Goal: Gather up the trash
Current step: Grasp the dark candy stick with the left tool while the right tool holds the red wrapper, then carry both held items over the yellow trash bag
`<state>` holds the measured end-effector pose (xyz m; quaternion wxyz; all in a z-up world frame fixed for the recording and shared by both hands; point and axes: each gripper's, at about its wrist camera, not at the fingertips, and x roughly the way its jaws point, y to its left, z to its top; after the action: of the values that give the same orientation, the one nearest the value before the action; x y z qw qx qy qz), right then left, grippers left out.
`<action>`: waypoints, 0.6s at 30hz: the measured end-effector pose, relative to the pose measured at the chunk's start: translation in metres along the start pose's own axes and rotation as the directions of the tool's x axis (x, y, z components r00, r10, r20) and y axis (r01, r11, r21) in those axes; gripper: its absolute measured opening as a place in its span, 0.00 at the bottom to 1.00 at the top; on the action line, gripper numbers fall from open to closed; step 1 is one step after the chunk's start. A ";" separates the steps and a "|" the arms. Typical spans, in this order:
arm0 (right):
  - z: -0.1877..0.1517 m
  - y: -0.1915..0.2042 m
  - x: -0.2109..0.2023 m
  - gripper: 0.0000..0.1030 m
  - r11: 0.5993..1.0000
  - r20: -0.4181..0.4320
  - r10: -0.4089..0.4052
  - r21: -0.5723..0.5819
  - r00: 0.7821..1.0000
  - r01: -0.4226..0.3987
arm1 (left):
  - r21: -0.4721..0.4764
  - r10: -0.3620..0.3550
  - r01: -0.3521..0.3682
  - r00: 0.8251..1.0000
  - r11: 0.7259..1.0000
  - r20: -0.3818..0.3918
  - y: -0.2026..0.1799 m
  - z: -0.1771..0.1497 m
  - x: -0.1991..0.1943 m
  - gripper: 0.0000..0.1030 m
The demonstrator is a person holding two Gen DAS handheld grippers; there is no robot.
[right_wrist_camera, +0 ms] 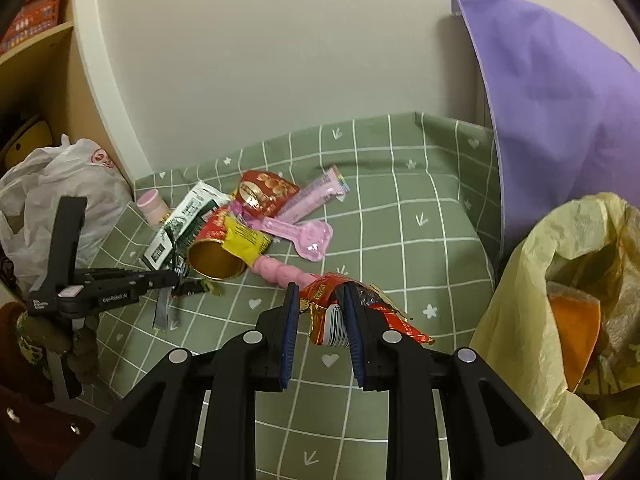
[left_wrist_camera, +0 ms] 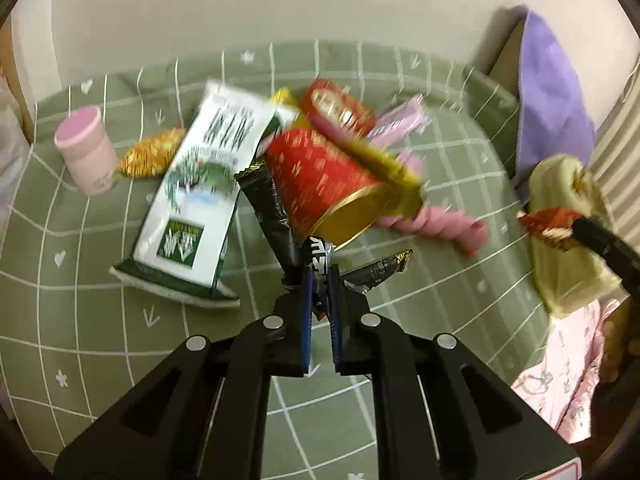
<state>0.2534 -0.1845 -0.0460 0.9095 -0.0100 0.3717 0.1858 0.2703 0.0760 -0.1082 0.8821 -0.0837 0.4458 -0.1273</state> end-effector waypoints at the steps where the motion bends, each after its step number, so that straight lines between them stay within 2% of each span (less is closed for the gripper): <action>1: 0.001 0.001 -0.002 0.22 1.000 0.005 -0.003 -0.003 1.000 0.003 | 0.005 -0.016 0.016 1.000 1.000 0.024 0.000 0.002 -0.007 0.07; 6: 0.004 -0.003 -0.015 0.22 1.000 0.037 -0.027 0.013 0.999 0.027 | 0.035 -0.059 0.055 0.992 0.998 0.113 -0.011 0.016 -0.031 0.07; 9: 0.009 -0.006 -0.029 0.22 0.999 0.072 -0.036 0.026 0.997 0.034 | 0.087 -0.083 0.068 0.980 0.994 0.180 -0.031 0.030 -0.052 0.07; 14: 0.025 -0.009 -0.065 0.22 0.998 0.160 -0.069 0.012 0.985 0.068 | 0.159 -0.188 0.149 0.945 0.976 0.266 -0.066 0.062 -0.083 0.07; 18: 0.035 -0.019 -0.104 0.22 0.991 0.235 -0.132 -0.001 0.963 0.136 | 0.273 -0.294 0.214 0.908 0.938 0.299 -0.113 0.093 -0.099 0.07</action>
<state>0.2158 -0.2313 0.0475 0.9574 -0.0209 0.2585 0.1271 0.2721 0.0012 0.0517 0.9243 -0.0576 0.2561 -0.2771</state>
